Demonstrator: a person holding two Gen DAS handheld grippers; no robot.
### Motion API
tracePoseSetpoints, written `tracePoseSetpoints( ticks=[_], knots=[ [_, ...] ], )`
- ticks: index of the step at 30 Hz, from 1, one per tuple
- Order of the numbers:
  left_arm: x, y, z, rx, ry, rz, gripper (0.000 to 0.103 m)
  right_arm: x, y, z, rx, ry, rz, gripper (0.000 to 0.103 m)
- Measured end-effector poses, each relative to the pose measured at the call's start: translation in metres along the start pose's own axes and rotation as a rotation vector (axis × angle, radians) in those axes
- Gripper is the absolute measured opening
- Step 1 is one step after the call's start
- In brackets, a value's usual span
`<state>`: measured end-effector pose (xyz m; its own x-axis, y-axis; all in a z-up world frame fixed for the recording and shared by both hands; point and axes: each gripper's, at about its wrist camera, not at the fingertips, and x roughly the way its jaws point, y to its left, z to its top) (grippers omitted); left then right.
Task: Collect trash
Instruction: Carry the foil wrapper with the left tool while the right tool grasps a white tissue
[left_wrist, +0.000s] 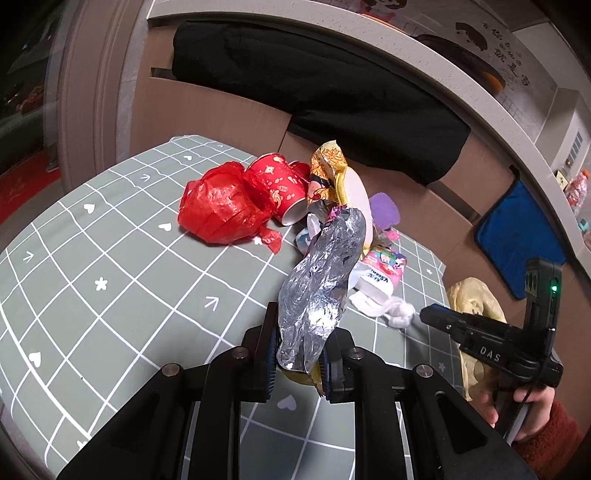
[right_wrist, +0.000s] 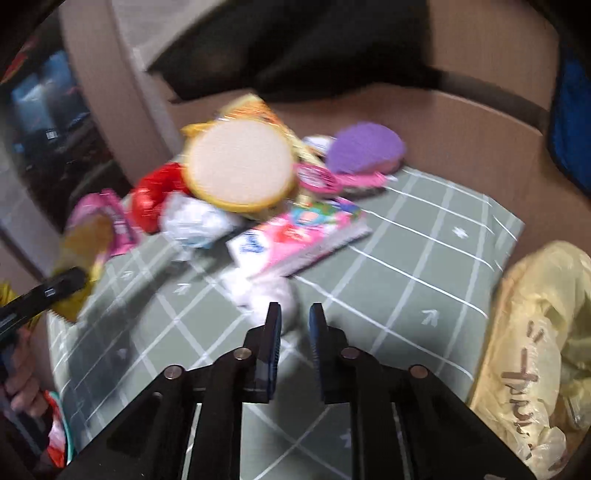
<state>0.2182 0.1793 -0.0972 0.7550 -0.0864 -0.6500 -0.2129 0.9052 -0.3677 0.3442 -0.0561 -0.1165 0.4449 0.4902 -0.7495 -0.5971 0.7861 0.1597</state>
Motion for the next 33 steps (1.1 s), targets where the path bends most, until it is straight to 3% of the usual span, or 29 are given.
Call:
tracePoseSetpoints(
  ticks=[6, 11, 17, 24, 27, 33],
  knots=[
    [-0.002, -0.002, -0.003, -0.01, 0.002, 0.028, 0.019, 0.032, 0.016, 0.012, -0.117, 0.029, -0.054, 0.025],
    [-0.001, 0.001, -0.001, -0.071, 0.026, 0.043, 0.019, 0.046, 0.014, 0.014, -0.103, 0.076, -0.016, 0.023],
    [-0.011, -0.022, 0.003, 0.031, -0.033, 0.058, 0.02, -0.014, 0.013, 0.014, -0.047, -0.029, 0.039, 0.02],
    [-0.022, -0.067, 0.003, 0.116, -0.093, 0.065, 0.02, -0.079, 0.009, 0.007, -0.056, -0.134, 0.01, 0.02],
    [-0.026, -0.088, 0.007, 0.132, -0.082, 0.071, 0.02, -0.098, 0.002, 0.003, -0.05, -0.169, -0.007, 0.02],
    [-0.041, -0.157, 0.026, 0.242, -0.145, -0.011, 0.02, -0.161, -0.029, -0.002, 0.009, -0.304, -0.042, 0.02]
  ],
)
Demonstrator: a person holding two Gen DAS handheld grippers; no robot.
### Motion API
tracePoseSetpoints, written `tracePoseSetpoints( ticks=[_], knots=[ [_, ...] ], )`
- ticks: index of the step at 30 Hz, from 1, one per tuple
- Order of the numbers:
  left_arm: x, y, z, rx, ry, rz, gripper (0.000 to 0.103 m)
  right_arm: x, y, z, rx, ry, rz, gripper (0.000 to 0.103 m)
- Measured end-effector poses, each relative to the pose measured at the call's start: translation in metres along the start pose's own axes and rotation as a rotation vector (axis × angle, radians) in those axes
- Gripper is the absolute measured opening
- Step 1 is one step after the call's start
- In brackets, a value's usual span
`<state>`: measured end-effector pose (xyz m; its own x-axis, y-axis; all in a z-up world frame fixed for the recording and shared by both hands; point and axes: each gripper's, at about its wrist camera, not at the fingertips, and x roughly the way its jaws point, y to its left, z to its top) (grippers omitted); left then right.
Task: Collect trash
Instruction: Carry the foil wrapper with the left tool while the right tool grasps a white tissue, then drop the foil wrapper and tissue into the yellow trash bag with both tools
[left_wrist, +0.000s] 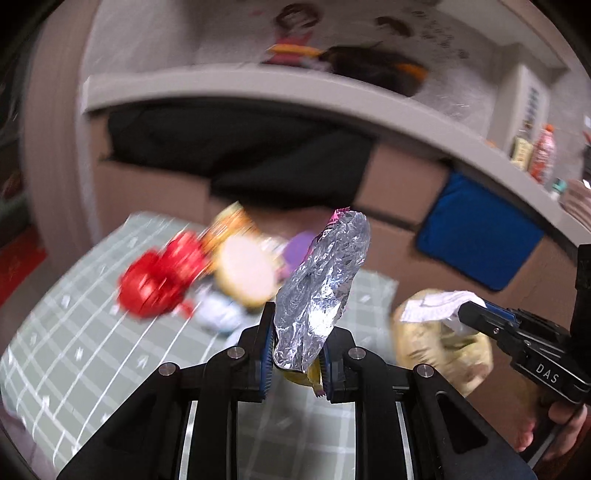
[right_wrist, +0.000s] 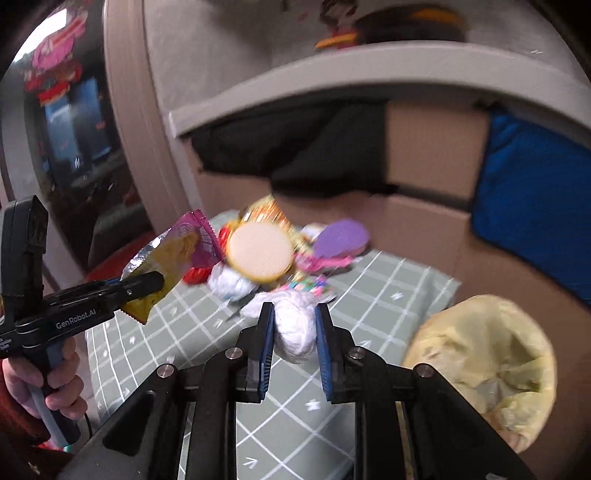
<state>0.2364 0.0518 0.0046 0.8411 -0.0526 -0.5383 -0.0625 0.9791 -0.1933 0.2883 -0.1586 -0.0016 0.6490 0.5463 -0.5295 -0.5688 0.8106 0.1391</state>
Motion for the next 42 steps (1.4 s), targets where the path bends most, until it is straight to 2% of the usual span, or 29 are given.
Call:
tracePoseSetpoints(
  ticks=[3, 8, 12, 16, 22, 35, 37, 39, 41, 42],
  knots=[
    [-0.003, -0.043, 0.02, 0.074, -0.051, -0.053, 0.02, -0.035, -0.02, 0.009, 0.012, -0.069, -0.061, 0.02],
    [0.012, -0.101, 0.037, 0.152, -0.053, -0.192, 0.021, -0.084, -0.056, 0.019, 0.025, -0.147, -0.205, 0.02],
    [0.033, -0.139, 0.036, 0.187, -0.019, -0.286, 0.021, -0.108, -0.082, 0.016, 0.051, -0.171, -0.293, 0.02],
    [0.065, -0.166, 0.028, 0.207, 0.063, -0.348, 0.021, -0.116, -0.105, 0.011, 0.093, -0.165, -0.341, 0.02],
    [0.097, -0.189, 0.013, 0.219, 0.127, -0.379, 0.021, -0.105, -0.137, -0.004, 0.145, -0.126, -0.344, 0.02],
    [0.158, -0.198, -0.009, 0.225, 0.231, -0.383, 0.022, -0.052, -0.184, -0.028, 0.239, -0.029, -0.311, 0.02],
    [0.167, -0.198, -0.012, 0.224, 0.254, -0.399, 0.025, -0.046, -0.19, -0.03, 0.256, -0.022, -0.309, 0.021],
    [0.176, -0.199, -0.016, 0.228, 0.286, -0.421, 0.032, -0.04, -0.198, -0.032, 0.28, -0.014, -0.301, 0.022],
    [0.186, -0.199, -0.02, 0.226, 0.317, -0.443, 0.046, -0.035, -0.204, -0.035, 0.304, -0.014, -0.296, 0.023],
    [0.19, -0.198, -0.021, 0.221, 0.33, -0.455, 0.046, -0.032, -0.207, -0.037, 0.315, -0.015, -0.3, 0.023]
  ],
)
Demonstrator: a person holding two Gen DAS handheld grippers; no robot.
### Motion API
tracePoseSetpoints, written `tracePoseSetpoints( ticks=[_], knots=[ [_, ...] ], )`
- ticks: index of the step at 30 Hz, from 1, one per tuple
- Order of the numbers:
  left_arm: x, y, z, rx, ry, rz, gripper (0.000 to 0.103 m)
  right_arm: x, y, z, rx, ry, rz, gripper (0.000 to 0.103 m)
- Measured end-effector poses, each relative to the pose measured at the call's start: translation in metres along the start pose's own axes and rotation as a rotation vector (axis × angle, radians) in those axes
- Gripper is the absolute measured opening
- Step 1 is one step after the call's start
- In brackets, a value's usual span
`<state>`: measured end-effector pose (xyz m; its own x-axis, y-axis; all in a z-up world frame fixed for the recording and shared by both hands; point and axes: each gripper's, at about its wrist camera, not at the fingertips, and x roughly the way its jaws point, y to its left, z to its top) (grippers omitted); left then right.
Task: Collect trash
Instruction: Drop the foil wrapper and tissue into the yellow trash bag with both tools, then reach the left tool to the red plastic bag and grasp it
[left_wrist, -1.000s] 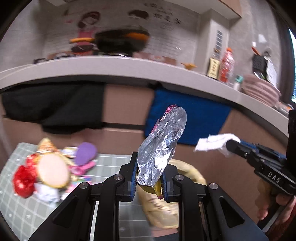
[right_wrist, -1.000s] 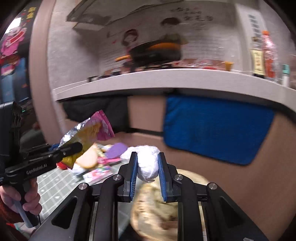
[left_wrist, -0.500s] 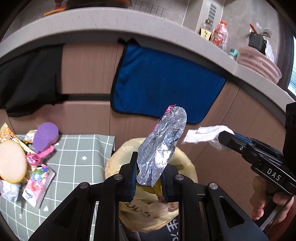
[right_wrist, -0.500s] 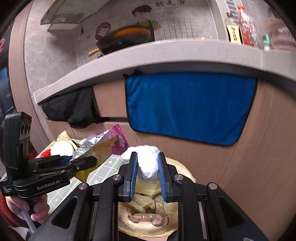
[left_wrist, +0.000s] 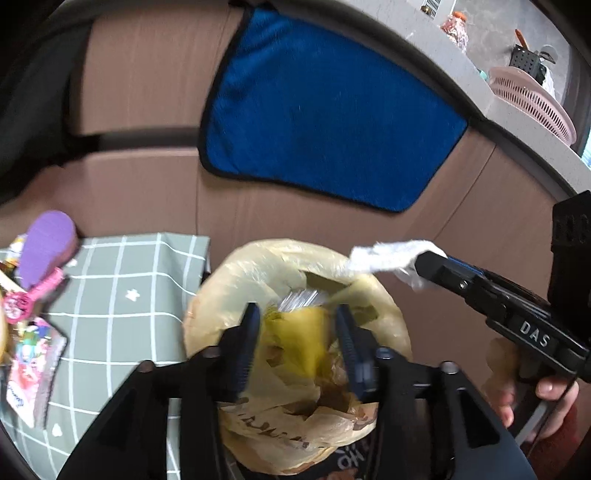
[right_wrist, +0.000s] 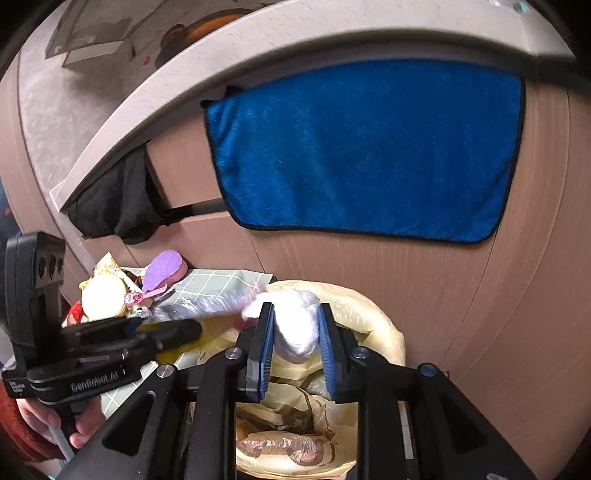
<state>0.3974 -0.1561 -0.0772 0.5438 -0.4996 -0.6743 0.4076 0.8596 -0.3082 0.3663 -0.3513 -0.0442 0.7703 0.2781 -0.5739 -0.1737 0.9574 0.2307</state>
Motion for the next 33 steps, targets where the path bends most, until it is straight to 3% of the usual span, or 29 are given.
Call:
tracePoseSetpoints(
  ticks=[6, 15, 24, 33],
  knots=[
    [-0.001, 0.015, -0.004, -0.059, -0.009, -0.001, 0.048, 0.011, -0.01, -0.007, 0.068, 0.004, 0.027, 0.043],
    [-0.054, 0.031, -0.009, -0.105, -0.106, 0.078, 0.048, 0.001, 0.015, -0.006, 0.011, 0.006, 0.007, 0.043],
    [-0.139, 0.03, -0.01, -0.13, -0.205, 0.02, 0.048, -0.037, 0.074, 0.008, -0.098, -0.067, -0.003, 0.043],
    [-0.258, 0.06, -0.019, -0.129, -0.417, 0.109, 0.048, -0.083, 0.142, 0.021, -0.187, -0.136, 0.021, 0.043]
  ],
)
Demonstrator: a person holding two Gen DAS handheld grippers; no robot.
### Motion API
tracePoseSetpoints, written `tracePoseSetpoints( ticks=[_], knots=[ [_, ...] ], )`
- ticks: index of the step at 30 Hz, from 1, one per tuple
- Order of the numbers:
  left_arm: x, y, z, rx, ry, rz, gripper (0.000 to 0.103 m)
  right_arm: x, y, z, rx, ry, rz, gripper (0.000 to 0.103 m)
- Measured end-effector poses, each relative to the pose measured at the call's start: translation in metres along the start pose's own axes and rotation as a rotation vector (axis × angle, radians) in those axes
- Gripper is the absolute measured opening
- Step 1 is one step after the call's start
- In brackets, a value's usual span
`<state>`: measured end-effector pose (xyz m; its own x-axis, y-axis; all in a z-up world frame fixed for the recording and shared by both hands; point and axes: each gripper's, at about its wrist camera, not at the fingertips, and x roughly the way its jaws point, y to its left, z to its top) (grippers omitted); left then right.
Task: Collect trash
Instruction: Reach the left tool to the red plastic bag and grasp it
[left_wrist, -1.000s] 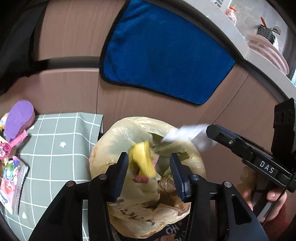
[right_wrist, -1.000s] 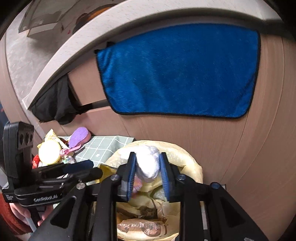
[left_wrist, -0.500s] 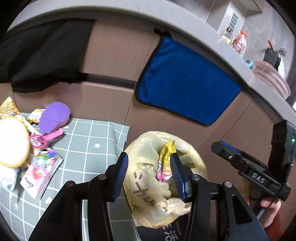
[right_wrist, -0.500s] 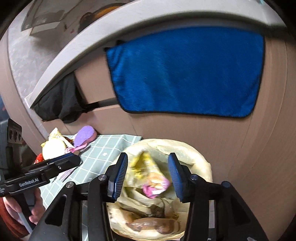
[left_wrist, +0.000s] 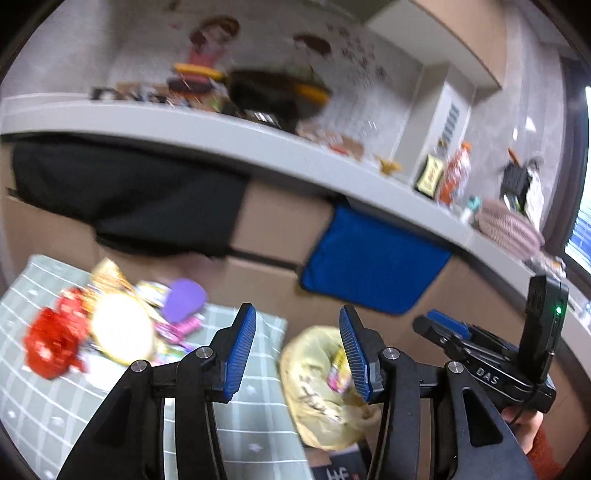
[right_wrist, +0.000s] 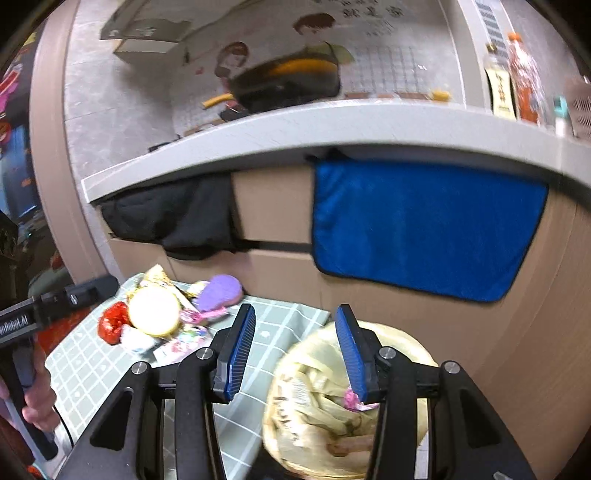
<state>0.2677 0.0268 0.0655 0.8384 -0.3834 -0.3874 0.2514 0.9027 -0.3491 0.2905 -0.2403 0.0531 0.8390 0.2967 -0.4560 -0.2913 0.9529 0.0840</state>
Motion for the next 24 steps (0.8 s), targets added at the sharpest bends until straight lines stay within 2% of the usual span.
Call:
tracePoseSetpoints(
  ticks=[7, 12, 17, 24],
  knots=[
    [-0.082, 0.05, 0.01, -0.05, -0.138, 0.106, 0.048, -0.021, 0.064, 0.019, -0.073, -0.05, 0.048, 0.043],
    [-0.132, 0.086, 0.01, -0.078, -0.217, 0.205, 0.048, -0.021, 0.108, 0.023, -0.112, -0.044, 0.108, 0.043],
    [-0.15, 0.128, -0.002, -0.124, -0.214, 0.292, 0.048, -0.008, 0.147, 0.017, -0.159, -0.024, 0.148, 0.043],
    [-0.133, 0.185, -0.024, -0.176, -0.142, 0.391, 0.048, 0.032, 0.175, 0.007, -0.162, 0.039, 0.197, 0.043]
  ],
)
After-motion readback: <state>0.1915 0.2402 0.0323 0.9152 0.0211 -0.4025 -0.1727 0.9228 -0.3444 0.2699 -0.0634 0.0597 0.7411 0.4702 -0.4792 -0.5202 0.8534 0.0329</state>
